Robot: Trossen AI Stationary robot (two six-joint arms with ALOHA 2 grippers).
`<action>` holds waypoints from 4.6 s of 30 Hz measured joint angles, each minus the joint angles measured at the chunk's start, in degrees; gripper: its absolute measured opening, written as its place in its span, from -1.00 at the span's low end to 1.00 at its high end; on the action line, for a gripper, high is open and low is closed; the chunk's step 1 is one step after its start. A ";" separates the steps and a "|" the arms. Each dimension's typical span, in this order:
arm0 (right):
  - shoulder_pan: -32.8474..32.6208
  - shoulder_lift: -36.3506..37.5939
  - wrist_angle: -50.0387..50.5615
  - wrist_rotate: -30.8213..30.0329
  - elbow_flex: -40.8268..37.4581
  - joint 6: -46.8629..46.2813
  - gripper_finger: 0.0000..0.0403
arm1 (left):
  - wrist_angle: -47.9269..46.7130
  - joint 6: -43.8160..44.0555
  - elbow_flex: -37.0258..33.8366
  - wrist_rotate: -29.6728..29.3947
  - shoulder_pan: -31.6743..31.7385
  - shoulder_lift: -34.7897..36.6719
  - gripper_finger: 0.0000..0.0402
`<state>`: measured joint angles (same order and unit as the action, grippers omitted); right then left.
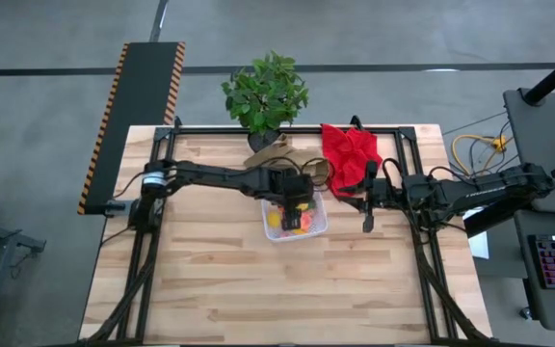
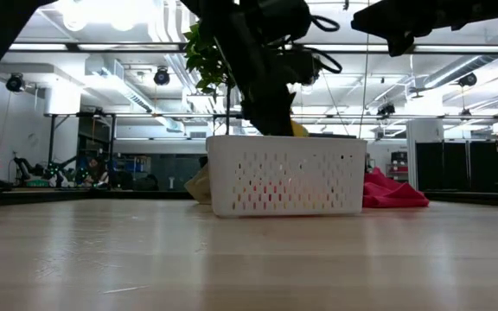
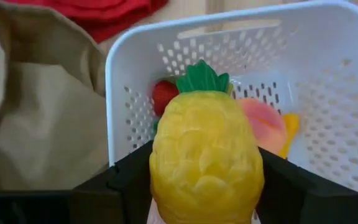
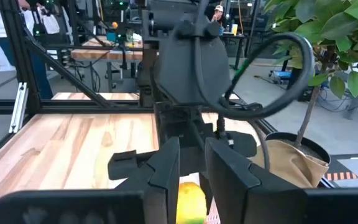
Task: Pick and placing Produce into tupperware
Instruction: Put the pineapple into the bin, then return to Home Position
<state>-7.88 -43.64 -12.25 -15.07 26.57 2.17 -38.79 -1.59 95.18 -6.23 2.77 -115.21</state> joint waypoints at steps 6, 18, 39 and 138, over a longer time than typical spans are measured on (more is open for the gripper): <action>0.00 0.00 -0.01 0.00 0.00 0.00 -0.65 | 1.23 -0.08 -0.83 1.21 0.23 -0.27 0.28; 0.00 0.00 0.09 -0.02 0.00 -0.01 -0.65 | 1.76 -0.29 -0.80 2.79 -2.98 4.28 0.32; 0.00 -0.04 3.04 -0.04 0.00 -0.22 -0.65 | 8.70 -8.53 -3.81 -3.12 -13.28 27.51 -0.97; 1.79 20.79 -7.69 16.79 -19.40 6.12 -0.96 | 37.18 2.51 -93.18 -2.18 -4.38 112.95 -1.00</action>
<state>-6.09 -22.85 -19.94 1.72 7.16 8.29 -1.61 0.92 2.00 -8.40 -1.61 -2.26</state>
